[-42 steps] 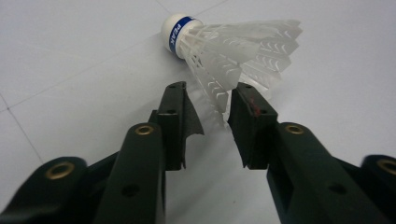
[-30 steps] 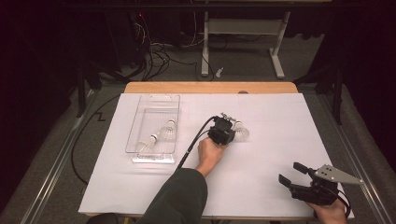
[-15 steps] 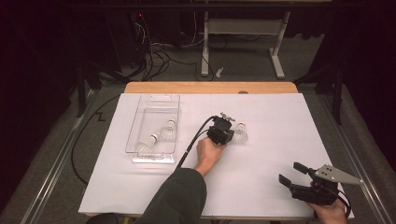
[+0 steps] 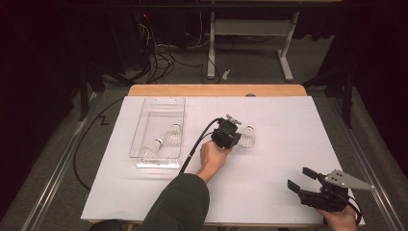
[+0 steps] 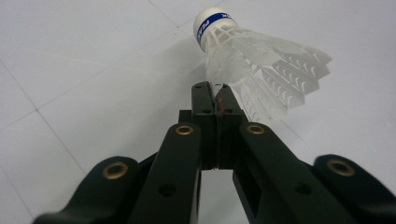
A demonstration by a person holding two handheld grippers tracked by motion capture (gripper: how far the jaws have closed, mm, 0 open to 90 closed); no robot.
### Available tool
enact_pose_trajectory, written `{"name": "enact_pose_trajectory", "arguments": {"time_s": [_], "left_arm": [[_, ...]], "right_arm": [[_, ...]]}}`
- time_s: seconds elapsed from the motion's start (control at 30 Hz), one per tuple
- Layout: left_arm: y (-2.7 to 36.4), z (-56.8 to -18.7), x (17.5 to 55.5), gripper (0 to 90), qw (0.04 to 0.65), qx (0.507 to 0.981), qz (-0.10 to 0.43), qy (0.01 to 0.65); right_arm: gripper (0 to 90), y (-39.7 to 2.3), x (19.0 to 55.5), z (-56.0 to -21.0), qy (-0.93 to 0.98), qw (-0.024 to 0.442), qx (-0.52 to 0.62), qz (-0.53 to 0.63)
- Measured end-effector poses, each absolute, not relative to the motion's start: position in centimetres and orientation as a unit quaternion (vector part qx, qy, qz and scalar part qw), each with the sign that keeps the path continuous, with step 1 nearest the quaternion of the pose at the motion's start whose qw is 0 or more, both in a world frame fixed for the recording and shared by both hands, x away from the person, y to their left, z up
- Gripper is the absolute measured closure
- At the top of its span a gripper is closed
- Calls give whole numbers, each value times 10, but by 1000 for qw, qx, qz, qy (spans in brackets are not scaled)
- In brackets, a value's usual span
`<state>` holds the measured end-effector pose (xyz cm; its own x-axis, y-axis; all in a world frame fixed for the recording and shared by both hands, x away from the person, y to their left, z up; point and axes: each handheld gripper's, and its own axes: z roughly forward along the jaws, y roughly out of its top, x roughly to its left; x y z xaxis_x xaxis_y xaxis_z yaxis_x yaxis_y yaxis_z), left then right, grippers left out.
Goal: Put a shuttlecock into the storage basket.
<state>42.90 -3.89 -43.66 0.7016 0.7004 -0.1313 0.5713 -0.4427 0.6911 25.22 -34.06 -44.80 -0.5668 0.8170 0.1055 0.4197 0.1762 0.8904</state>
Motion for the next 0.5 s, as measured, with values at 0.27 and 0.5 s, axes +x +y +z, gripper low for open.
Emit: {"name": "enact_pose_trajectory", "arguments": {"time_s": [0.27,0.5], "left_arm": [[-32,-430,424,899,378,843,87,372],[-24,-422,420,899,384,842,87,369]], "right_arm": [[219,-341,252,-448,739,205,418,487],[219,-340,252,-448,739,205,417,487]]}}
